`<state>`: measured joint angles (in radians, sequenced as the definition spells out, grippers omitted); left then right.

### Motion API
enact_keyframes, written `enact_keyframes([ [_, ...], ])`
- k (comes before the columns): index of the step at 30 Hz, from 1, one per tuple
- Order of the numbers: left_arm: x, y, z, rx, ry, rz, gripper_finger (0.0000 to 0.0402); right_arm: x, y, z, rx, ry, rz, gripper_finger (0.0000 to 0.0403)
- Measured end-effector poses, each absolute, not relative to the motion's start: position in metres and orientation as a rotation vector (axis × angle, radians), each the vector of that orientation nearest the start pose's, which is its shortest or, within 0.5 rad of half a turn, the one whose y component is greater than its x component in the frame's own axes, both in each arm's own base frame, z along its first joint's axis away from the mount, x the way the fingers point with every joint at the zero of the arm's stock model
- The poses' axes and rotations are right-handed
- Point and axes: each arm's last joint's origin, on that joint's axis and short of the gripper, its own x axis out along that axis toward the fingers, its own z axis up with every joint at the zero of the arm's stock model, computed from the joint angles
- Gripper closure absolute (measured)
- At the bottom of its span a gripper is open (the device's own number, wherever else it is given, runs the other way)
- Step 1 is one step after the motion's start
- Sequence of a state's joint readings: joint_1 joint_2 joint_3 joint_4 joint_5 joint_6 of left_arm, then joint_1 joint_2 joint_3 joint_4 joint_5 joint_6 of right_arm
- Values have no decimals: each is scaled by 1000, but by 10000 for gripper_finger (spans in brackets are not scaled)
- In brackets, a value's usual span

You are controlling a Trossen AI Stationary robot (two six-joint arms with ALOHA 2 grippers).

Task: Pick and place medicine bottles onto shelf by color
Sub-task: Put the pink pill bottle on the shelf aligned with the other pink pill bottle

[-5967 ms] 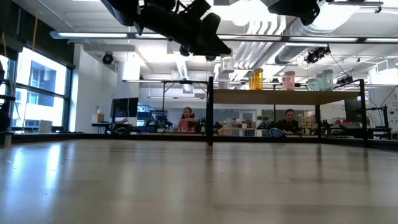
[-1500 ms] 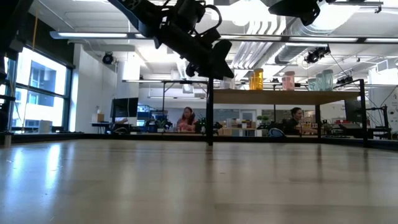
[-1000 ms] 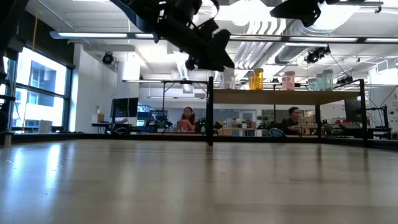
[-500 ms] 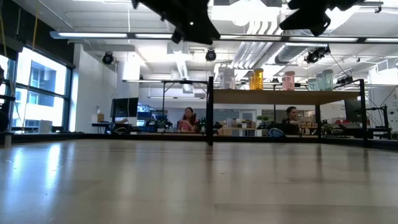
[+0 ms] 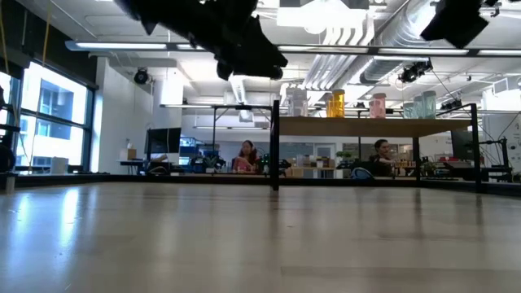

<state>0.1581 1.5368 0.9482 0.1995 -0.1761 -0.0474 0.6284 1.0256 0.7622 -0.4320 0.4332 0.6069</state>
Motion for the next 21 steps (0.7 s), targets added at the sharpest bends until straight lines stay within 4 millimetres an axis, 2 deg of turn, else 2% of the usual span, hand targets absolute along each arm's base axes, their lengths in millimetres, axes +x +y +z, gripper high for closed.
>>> enact_keyframes([
  [4, 330, 40, 232, -74, 304, 284, 190, 165, 115, 282, 239, 683, -32, 167],
  [7, 328, 23, 226, -75, 295, 238, 190, 158, 116, 301, 259, 715, -52, 167],
  [10, 327, 6, 224, -61, 299, 215, 190, 149, 118, 310, 305, 761, -73, 167],
  [13, 327, -6, 224, -26, 300, 199, 190, 140, 122, 307, 363, 810, -91, 167],
  [16, 327, -13, 225, -19, 290, 190, 190, 132, 130, 293, 412, 868, -125, 167],
  [21, 327, -13, 226, 8, 279, 216, 190, 128, 151, 274, 467, 973, -163, 167],
])
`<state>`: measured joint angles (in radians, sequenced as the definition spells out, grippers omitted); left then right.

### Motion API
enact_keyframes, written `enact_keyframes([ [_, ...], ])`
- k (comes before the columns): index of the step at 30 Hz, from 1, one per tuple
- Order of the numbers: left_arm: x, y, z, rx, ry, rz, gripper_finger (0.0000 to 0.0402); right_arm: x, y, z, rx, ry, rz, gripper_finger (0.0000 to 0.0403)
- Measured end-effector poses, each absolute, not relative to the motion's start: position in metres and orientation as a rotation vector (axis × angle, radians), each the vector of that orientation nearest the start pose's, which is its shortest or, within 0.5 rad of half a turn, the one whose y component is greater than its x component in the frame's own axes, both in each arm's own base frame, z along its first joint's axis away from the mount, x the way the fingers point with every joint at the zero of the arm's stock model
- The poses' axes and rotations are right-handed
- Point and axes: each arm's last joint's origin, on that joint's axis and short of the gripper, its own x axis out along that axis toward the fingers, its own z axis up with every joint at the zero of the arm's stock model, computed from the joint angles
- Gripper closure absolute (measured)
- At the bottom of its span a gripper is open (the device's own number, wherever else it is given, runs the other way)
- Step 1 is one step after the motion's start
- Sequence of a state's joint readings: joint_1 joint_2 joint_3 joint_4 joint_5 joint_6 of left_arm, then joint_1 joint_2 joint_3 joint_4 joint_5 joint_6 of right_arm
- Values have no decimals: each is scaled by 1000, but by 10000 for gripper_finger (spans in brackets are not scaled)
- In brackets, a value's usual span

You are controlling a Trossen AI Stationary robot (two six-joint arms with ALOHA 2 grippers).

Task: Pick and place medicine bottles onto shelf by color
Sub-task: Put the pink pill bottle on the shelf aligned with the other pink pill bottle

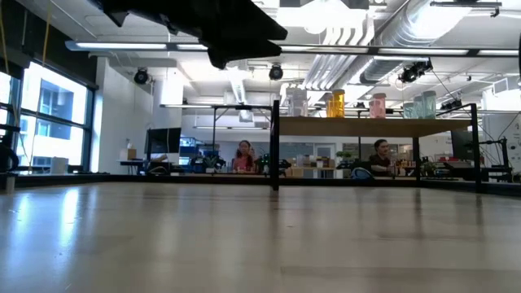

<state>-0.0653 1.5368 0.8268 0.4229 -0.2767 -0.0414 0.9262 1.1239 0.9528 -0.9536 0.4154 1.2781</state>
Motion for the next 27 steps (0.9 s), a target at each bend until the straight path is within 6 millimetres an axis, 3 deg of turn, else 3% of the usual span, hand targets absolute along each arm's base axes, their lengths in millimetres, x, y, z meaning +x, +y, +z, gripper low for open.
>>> enact_keyframes([
  [7, 327, -10, 226, 3, 277, 253, 190, 130, 181, 245, 497, 1134, -229, 167],
  [16, 327, -10, 226, 3, 280, 251, 190, 137, 203, 218, 541, 1231, -304, 167],
  [27, 327, -10, 225, 4, 284, 251, 190, 149, 233, 217, 534, 1281, -286, 167],
])
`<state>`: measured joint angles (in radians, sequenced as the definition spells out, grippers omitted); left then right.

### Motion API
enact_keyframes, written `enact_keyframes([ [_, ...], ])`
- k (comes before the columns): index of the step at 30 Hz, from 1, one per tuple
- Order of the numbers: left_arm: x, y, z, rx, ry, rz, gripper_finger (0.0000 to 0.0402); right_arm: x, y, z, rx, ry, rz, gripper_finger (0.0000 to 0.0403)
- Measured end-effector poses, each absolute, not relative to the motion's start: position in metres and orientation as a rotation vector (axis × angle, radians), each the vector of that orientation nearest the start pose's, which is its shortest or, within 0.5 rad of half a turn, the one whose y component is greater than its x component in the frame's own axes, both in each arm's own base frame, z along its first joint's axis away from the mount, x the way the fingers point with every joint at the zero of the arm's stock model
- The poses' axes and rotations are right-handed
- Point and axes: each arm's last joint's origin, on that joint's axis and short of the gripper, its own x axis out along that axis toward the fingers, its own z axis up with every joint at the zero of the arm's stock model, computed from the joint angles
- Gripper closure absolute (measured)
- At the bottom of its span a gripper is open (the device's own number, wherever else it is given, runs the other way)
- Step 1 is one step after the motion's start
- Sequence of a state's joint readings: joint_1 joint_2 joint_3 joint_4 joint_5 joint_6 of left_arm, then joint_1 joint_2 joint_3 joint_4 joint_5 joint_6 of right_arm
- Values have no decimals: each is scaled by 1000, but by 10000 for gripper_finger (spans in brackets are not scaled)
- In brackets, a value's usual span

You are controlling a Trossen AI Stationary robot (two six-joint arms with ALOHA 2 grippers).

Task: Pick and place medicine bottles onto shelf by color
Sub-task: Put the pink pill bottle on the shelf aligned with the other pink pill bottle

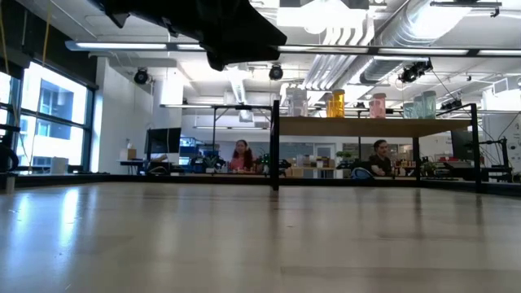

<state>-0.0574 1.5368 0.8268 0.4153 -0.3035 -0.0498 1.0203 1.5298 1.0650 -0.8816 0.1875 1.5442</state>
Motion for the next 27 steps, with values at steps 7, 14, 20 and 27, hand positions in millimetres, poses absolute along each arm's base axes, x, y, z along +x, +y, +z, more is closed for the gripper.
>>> enact_keyframes([
  [7, 327, -10, 225, 4, 285, 251, 190, 150, 243, 211, 474, 1308, -323, 167],
  [14, 327, -10, 225, 4, 284, 251, 190, 149, 242, 206, 460, 1327, -371, 167],
  [20, 327, -10, 225, 4, 284, 251, 190, 148, 243, 206, 457, 1327, -365, 167],
  [27, 327, -10, 225, 4, 287, 251, 190, 145, 250, 195, 450, 1357, -396, 167],
])
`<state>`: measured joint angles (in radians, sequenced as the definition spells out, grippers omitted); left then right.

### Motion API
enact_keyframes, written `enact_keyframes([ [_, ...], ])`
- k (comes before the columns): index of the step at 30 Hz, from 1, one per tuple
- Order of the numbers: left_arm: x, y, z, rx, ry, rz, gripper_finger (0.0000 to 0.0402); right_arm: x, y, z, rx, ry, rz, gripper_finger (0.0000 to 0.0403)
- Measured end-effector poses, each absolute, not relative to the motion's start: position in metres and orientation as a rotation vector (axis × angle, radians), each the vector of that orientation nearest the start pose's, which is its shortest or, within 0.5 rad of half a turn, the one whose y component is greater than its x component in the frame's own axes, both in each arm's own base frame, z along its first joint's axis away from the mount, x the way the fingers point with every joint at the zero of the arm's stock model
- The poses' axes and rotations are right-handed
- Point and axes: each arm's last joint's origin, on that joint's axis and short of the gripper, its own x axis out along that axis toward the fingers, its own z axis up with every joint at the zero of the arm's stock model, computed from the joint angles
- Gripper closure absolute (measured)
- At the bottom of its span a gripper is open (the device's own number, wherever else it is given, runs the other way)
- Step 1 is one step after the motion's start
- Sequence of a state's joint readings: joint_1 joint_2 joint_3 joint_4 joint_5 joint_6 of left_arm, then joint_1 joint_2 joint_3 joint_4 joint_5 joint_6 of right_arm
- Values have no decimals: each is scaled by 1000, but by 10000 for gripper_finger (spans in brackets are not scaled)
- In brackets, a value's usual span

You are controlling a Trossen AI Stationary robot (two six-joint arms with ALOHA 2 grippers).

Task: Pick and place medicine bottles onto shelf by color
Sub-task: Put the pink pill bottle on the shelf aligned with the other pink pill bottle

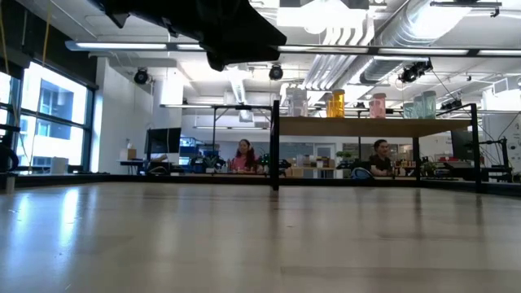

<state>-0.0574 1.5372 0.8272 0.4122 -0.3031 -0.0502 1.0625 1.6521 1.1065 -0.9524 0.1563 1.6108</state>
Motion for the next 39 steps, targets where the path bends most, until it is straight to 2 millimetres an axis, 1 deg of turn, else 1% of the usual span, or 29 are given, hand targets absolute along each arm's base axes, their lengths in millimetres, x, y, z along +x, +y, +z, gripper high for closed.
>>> enact_keyframes([
  [10, 327, -10, 225, 4, 287, 251, 190, 145, 251, 192, 448, 1362, -406, 167],
  [18, 327, -10, 225, 5, 292, 251, 190, 146, 254, 183, 426, 1386, -427, 167],
  [27, 327, -10, 225, 5, 292, 251, 190, 146, 254, 183, 425, 1386, -427, 169],
  [29, 327, -10, 225, 5, 292, 251, 190, 146, 254, 183, 426, 1386, -428, 178],
  [31, 327, -10, 225, 5, 292, 251, 190, 147, 254, 183, 428, 1385, -427, 195],
  [39, 327, -10, 225, 5, 292, 251, 190, 147, 254, 183, 431, 1380, -423, 288],
])
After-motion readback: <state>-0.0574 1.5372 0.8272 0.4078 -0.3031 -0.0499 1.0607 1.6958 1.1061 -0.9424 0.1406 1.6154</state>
